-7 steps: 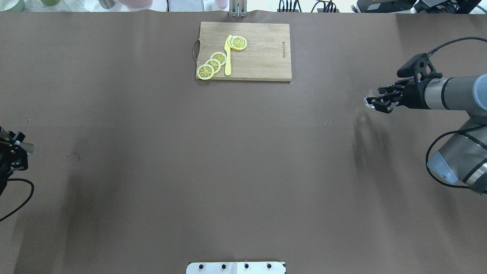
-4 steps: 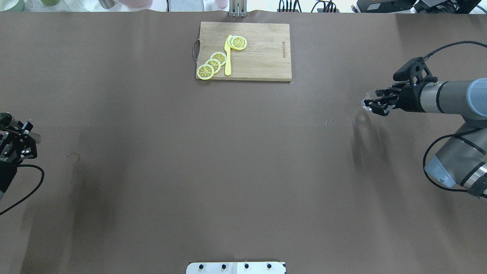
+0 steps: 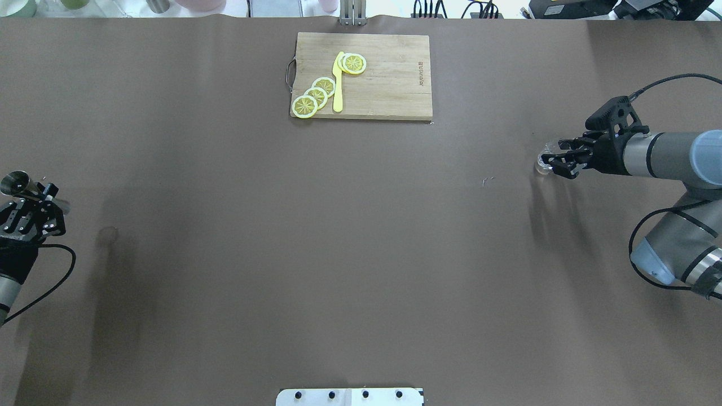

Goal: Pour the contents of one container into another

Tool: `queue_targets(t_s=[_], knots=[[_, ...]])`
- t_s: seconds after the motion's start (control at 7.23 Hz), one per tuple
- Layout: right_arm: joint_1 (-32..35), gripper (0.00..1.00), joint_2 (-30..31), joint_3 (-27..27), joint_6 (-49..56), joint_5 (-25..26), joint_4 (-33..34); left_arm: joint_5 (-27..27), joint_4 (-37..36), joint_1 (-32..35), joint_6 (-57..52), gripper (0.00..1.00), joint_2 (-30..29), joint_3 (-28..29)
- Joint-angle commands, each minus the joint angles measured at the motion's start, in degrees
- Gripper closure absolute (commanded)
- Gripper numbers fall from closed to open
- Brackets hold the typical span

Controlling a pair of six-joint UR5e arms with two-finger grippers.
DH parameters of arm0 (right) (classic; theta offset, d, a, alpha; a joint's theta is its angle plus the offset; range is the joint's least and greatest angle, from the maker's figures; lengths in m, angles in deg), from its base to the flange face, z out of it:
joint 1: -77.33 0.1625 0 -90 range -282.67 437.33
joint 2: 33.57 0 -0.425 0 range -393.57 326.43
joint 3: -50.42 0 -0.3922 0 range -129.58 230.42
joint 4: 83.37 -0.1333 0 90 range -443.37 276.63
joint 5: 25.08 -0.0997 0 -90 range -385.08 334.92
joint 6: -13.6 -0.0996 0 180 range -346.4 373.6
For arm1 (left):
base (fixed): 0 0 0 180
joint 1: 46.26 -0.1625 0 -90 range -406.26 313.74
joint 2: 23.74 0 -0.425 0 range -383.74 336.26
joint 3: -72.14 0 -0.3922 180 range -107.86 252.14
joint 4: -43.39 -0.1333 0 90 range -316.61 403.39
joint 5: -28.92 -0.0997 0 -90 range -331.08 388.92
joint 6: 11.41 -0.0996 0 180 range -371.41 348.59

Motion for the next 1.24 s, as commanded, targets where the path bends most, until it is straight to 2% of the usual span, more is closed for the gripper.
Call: queue_targets(t_s=[0.0, 0.14, 0.28, 0.41, 0.55, 0.69, 0.83, 0.97, 1.11], knots=[[-0.50, 1.00, -0.12, 0.33, 0.01, 0.14, -0.25, -1.20, 0.17, -1.71, 2.79, 1.00, -0.05, 1.32], [-0.50, 1.00, -0.12, 0.33, 0.10, 0.06, -0.25, -1.98, 0.17, -2.33, 3.16, 1.00, 0.04, 1.68], [-0.59, 0.86, -0.12, 0.33, 0.01, 0.14, -0.25, -1.99, 0.17, -2.60, 3.34, 1.00, 0.04, 2.12], [-0.68, 0.59, -0.12, -0.02, -0.07, 0.14, -0.25, -1.99, 0.17, -2.86, 3.77, 1.00, -0.05, 2.47], [-0.68, 0.45, -0.20, -0.11, -0.07, 0.06, -0.25, -1.99, 0.17, -2.86, 3.78, 1.00, -0.05, 2.91], [-0.68, 0.37, -0.20, -0.19, 0.01, -0.20, -0.25, -1.99, 0.17, -2.95, 3.78, 0.98, -0.05, 3.70], [-0.76, 0.24, -0.29, -0.20, 0.10, -0.29, -0.17, -1.99, 0.09, -3.04, 4.39, 0.92, -0.13, 3.97], [-0.85, 0.01, -0.55, -0.20, 0.10, -0.30, 0.10, -2.08, 0.09, -3.04, 4.48, 0.88, -0.48, 4.66], [-0.85, 0.01, -1.16, -0.20, 0.10, -0.38, 0.27, -2.08, 0.00, -3.13, 4.48, 0.85, -1.09, 5.80]])
